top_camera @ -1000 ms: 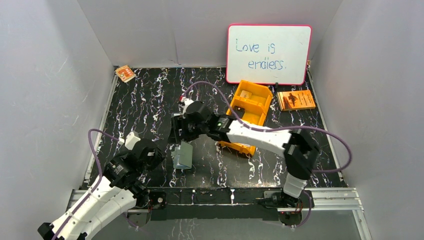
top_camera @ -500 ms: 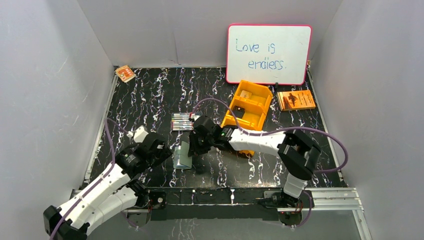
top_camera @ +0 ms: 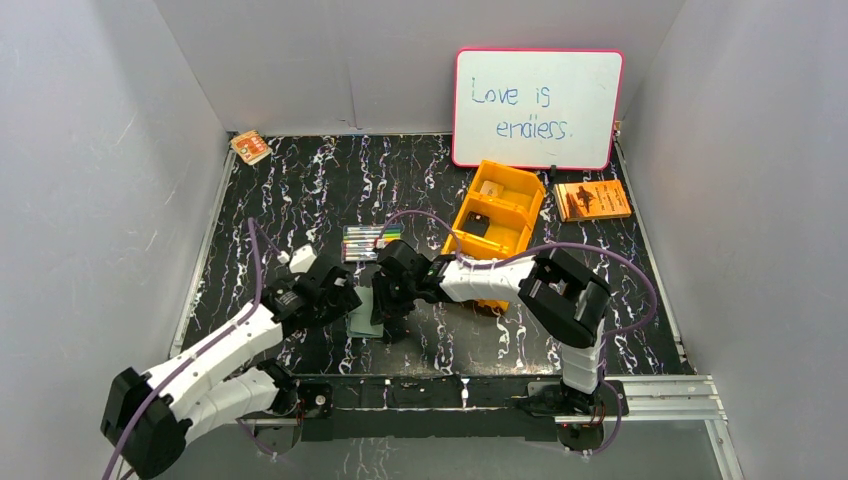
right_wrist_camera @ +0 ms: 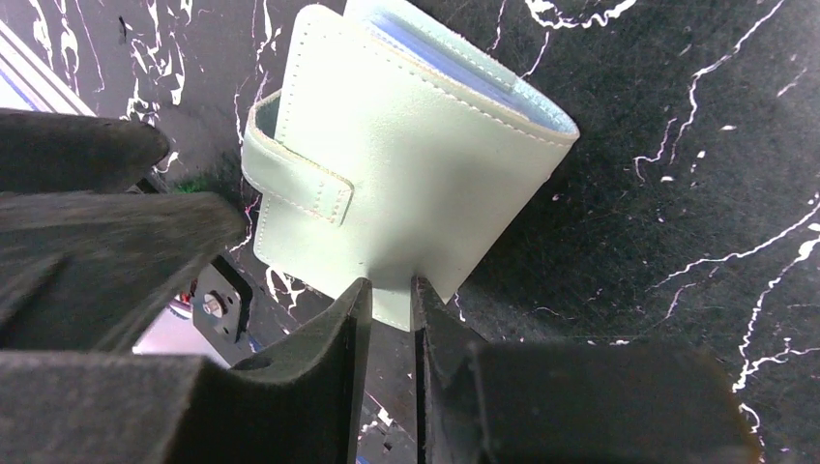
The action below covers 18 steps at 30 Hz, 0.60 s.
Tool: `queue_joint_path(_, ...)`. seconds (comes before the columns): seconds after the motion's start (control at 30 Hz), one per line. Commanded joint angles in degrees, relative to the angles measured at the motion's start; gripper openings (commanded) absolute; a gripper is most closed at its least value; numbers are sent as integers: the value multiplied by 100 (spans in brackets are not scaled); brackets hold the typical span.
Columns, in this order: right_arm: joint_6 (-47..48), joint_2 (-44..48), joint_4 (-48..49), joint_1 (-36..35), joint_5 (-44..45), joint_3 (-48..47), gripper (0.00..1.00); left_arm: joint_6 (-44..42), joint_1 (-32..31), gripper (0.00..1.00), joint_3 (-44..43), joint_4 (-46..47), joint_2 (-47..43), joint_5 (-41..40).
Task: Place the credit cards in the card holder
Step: Close the card holder at the center of the board.
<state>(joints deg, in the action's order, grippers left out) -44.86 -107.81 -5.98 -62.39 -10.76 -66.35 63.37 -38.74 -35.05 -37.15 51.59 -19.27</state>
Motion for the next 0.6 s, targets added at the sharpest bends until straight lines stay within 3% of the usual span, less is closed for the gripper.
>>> queue_joint_path(0.0,-95,-29,146,-19,1,-252,30,-309,24,69,-134,173,540,-51)
queue_joint_path(0.33,-130,81,130,-14,38,-124,34,-406,57,64,-41,414,1357,-111)
queue_joint_path(0.57,-185,520,55,-20,160,131,42,-347,70,59,131,443,1569,-128)
